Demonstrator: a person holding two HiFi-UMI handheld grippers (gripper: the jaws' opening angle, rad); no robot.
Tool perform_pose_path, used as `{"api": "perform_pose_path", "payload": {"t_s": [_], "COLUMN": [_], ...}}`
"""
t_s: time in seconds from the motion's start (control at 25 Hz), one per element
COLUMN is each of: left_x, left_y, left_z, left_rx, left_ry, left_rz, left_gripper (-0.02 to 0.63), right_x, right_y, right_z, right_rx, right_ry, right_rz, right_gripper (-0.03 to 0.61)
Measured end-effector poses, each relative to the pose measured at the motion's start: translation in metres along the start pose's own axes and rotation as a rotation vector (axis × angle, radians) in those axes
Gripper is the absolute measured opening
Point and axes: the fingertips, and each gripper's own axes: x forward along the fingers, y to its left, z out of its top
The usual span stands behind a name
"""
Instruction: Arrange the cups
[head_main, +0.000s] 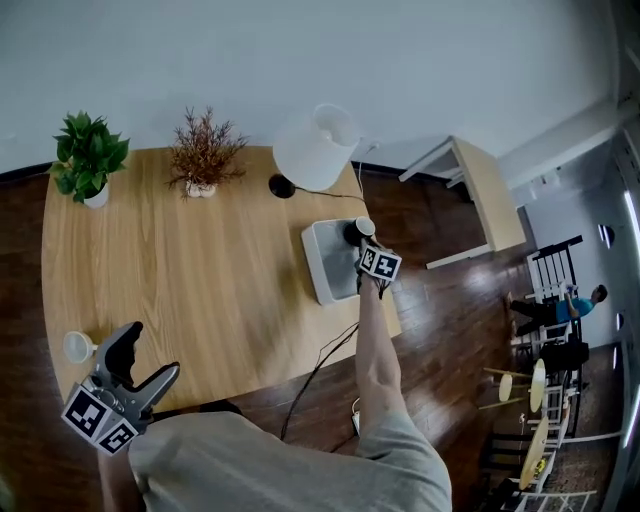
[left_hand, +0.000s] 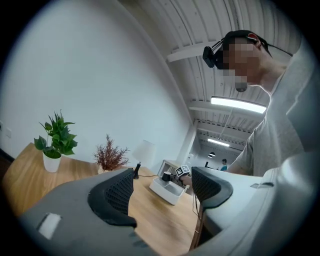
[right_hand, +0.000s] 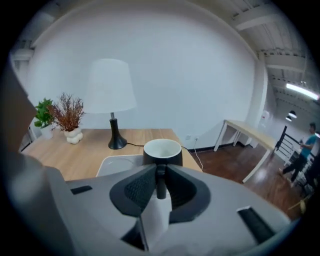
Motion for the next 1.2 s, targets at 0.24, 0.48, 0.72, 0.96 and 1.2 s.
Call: {"api": "perform_pose_path", "payload": {"t_s": [0.24,0.48,0.72,0.96,1.2], "left_x": [-0.001,-0.015,-0.134,-0.248,-0.304], "left_y": [-0.001,0.009,0.072,0.106,0.115], "left_z": [0.010,0.028,0.057,0.050,0.049], "left_rx": [0.016,0.029,0.064,0.135,0.130], "left_ry": [-0.025,-0.087,-0.220,-0.242,-0.279], "left_rz": [0.024,0.063,0.323,0.540,0.595], "left_gripper": [0.351,0.351,0.351,0.351,0.351], "right_x": [0.010,-0.063,-0.159,-0.284,-0.296], "right_y": [0.005,0.044,0.453,0.712,0.779], "right_z": [-0.018,-0.008,-0.069,-0.151,-0.201], "right_rx": [0.036,0.271,-0.196,-0.774,-1.109], "right_ry": [0.040,-0.127,-0.078,-0.050,0.041], "right_rz": [-0.004,0.047,0.808,1.248,1.184], "right_gripper": [0.087,0.140,0.145,0.224,0.221]}}
